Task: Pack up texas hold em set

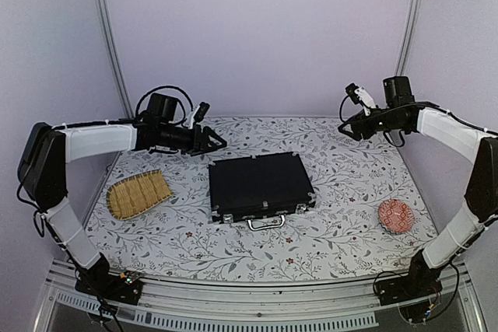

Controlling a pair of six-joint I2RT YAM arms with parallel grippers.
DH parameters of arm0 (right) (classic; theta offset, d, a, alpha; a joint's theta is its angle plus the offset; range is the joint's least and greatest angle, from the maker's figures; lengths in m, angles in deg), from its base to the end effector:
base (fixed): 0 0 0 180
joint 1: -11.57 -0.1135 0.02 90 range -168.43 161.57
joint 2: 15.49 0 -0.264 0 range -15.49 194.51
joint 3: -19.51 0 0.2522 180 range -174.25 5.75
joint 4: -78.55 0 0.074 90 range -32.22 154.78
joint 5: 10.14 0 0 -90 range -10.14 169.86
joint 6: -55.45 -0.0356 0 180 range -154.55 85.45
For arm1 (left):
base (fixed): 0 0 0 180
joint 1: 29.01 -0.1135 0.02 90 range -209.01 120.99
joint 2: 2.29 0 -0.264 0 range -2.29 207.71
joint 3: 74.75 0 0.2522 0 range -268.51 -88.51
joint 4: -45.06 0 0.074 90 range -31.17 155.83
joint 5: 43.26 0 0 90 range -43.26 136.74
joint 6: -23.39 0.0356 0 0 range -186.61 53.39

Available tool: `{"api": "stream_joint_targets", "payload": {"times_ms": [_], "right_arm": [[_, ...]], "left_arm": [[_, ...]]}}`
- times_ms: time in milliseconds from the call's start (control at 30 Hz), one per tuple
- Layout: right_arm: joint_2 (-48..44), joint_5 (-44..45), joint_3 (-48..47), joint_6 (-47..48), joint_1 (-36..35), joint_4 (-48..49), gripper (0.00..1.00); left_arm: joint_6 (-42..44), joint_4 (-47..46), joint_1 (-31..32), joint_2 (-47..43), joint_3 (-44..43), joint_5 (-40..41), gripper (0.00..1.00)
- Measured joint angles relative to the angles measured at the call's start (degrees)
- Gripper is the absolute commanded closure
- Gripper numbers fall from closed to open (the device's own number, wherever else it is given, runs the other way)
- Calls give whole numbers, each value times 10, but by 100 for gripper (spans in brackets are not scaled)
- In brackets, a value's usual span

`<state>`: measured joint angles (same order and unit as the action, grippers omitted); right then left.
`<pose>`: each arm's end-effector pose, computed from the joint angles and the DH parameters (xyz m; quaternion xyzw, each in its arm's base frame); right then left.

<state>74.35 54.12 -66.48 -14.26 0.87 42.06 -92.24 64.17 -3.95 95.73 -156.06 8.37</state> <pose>0.3428 0.0805 0.2919 -0.3265 0.8276 0.1672 0.4248 0.3358 -0.1814 0.2428 0.1455 0.8416 -0.4485 0.2635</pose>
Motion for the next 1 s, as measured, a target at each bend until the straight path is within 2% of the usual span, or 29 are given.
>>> {"api": "stream_joint_targets", "payload": {"times_ms": [233,500,667,1000], "right_arm": [[9,-60,-5,5,-1,-43,34],[75,-65,64,39,-104,-84,33],[107,-70,72,46,-118,-102,31],[118,-82,78,57,-143,-104,30]], "left_arm": [[23,26,21,-9,0,66,53],[38,30,145,56,-21,97,82],[40,31,180,113,-40,89,100],[33,27,187,145,-41,91,100]]}}
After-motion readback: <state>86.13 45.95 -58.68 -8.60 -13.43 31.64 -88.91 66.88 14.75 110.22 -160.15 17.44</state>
